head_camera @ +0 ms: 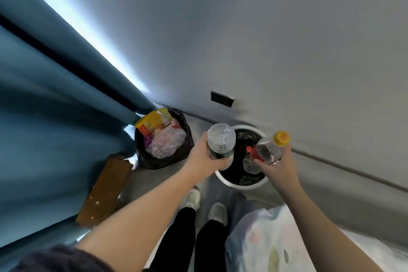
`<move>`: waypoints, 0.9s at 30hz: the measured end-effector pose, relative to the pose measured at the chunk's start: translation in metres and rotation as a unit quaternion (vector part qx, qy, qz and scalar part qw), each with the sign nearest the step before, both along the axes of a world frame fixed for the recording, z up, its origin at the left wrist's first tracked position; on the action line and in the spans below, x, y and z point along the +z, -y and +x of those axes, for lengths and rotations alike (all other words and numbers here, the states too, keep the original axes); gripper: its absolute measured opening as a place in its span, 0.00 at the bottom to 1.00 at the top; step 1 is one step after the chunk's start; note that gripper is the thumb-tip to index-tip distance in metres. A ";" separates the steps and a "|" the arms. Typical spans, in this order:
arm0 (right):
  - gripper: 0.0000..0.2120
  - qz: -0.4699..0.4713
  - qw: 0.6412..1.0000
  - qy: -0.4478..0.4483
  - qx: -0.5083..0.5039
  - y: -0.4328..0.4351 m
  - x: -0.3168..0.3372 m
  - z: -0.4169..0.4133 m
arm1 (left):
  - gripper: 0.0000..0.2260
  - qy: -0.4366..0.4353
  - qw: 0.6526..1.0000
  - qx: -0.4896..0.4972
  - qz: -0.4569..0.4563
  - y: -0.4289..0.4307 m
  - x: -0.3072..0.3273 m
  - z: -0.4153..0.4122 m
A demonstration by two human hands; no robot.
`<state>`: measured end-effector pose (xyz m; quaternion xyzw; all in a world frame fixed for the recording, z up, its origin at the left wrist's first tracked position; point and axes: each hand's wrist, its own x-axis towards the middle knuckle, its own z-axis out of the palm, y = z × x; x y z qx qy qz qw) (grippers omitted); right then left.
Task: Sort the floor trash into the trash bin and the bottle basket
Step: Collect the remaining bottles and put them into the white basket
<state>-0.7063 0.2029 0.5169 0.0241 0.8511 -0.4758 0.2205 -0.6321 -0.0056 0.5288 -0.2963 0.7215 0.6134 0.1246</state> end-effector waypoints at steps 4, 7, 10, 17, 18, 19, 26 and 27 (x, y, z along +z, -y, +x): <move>0.29 0.022 0.999 0.005 -0.040 -0.018 -0.106 -0.019 | 0.28 0.005 1.000 -0.002 -0.004 -0.022 -0.104 -0.022; 0.29 0.044 0.998 0.013 -0.047 -0.032 -0.167 -0.030 | 0.27 -0.004 1.000 -0.017 -0.018 -0.039 -0.172 -0.027; 0.29 0.058 0.997 0.014 -0.040 -0.042 -0.214 -0.039 | 0.28 0.020 0.998 -0.058 -0.004 -0.056 -0.226 -0.024; 0.30 0.061 0.997 0.029 -0.030 -0.041 -0.281 -0.042 | 0.32 0.066 0.973 -0.212 -0.070 -0.077 -0.289 -0.029; 0.31 0.060 0.997 0.029 -0.030 -0.039 -0.288 -0.042 | 0.32 0.073 0.967 -0.230 -0.080 -0.078 -0.296 -0.031; 0.31 0.056 0.997 0.030 -0.032 -0.036 -0.294 -0.042 | 0.32 0.083 0.961 -0.248 -0.089 -0.078 -0.301 -0.032; 0.25 0.042 0.997 0.043 -0.046 -0.039 -0.311 -0.041 | 0.31 0.173 0.914 -0.337 -0.147 -0.077 -0.321 -0.045; 0.25 0.046 0.997 0.045 -0.035 -0.041 -0.310 -0.040 | 0.32 0.190 0.904 -0.350 -0.157 -0.077 -0.320 -0.046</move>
